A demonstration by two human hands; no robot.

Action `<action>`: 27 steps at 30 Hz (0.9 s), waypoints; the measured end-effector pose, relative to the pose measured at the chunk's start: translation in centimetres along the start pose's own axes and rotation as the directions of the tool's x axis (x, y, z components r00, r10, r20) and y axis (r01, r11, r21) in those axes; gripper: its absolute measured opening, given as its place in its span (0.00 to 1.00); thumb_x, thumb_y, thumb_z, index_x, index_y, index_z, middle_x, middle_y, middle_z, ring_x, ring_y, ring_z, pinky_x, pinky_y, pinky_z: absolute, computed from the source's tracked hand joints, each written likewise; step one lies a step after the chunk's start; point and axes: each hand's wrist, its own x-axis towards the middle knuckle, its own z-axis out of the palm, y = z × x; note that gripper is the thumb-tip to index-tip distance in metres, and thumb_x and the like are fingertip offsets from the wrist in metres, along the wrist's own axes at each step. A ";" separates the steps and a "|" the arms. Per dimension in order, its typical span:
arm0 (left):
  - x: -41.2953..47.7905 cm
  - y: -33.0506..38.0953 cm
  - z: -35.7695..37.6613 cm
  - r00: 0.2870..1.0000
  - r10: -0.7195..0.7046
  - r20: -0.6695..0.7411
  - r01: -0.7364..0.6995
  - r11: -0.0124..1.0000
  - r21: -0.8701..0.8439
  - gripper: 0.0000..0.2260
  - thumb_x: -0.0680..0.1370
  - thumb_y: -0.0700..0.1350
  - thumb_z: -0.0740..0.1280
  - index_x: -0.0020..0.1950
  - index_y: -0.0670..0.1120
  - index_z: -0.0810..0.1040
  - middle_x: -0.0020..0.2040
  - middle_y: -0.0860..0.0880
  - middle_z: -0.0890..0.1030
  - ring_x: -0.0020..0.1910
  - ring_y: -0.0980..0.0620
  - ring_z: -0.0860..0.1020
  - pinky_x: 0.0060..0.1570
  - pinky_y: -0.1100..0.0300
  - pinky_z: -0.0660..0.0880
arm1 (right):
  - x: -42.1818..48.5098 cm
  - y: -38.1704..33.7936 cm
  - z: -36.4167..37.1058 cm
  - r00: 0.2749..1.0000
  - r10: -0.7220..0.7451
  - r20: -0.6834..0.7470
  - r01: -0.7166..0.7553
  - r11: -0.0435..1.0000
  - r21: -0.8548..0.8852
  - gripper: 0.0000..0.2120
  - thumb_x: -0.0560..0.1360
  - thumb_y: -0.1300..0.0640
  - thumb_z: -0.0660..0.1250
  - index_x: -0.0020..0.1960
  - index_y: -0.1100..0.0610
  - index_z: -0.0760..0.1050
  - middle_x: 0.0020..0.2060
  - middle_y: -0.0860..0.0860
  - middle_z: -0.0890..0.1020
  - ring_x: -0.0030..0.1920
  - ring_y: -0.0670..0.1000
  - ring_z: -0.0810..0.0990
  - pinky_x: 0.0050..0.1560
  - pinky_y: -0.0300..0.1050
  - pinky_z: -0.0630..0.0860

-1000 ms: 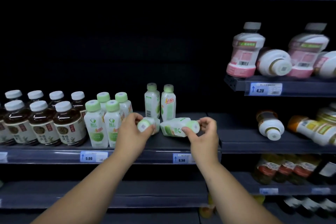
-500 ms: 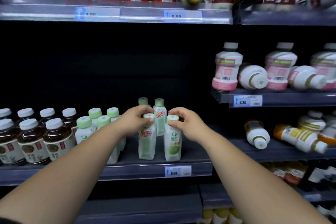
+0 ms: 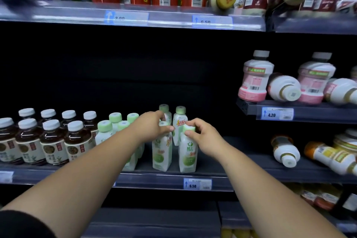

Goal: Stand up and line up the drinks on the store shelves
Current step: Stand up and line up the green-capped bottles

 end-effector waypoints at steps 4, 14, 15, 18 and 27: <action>-0.6 -0.6 0.7 0.996 0.007 0.092 0.029 0.921 -0.390 0.13 0.79 0.52 0.68 0.62 0.56 0.76 0.61 0.54 0.76 0.58 0.54 0.76 0.58 0.56 0.75 | -0.4 0.8 0.0 0.999 0.018 0.028 -0.020 0.996 0.087 0.15 0.79 0.52 0.68 0.56 0.32 0.78 0.60 0.41 0.81 0.61 0.44 0.79 0.65 0.52 0.76; -0.3 -1.8 -1.2 0.992 0.037 0.118 0.012 0.922 -0.388 0.16 0.76 0.48 0.73 0.64 0.51 0.80 0.60 0.54 0.79 0.60 0.58 0.76 0.61 0.62 0.70 | 0.1 1.7 0.1 0.994 -0.025 0.105 0.010 0.990 0.141 0.32 0.78 0.67 0.67 0.56 0.26 0.75 0.62 0.39 0.79 0.63 0.42 0.78 0.65 0.53 0.77; -0.1 -1.8 -1.4 0.990 0.041 0.136 0.008 0.938 -0.347 0.15 0.76 0.48 0.73 0.63 0.52 0.80 0.59 0.54 0.79 0.60 0.57 0.76 0.60 0.63 0.70 | 0.1 1.8 0.3 0.994 -0.025 0.105 0.010 0.989 0.146 0.31 0.78 0.66 0.68 0.57 0.27 0.75 0.62 0.40 0.79 0.63 0.43 0.78 0.64 0.54 0.77; 0.0 -1.5 -2.2 0.982 0.065 0.175 -0.030 0.980 -0.197 0.15 0.77 0.51 0.72 0.63 0.53 0.80 0.56 0.55 0.79 0.57 0.56 0.76 0.55 0.62 0.70 | 0.4 1.7 1.1 0.995 -0.024 0.096 0.009 0.989 0.150 0.30 0.77 0.66 0.69 0.59 0.29 0.74 0.63 0.42 0.79 0.64 0.45 0.78 0.64 0.55 0.78; 0.5 -3.0 -3.6 0.967 0.140 0.215 -0.138 0.990 -0.021 0.11 0.77 0.56 0.71 0.58 0.58 0.79 0.53 0.57 0.81 0.53 0.56 0.78 0.55 0.57 0.74 | 1.3 0.7 3.3 0.993 0.047 0.105 -0.068 0.976 0.207 0.25 0.76 0.65 0.70 0.65 0.41 0.71 0.64 0.50 0.78 0.60 0.51 0.81 0.61 0.61 0.79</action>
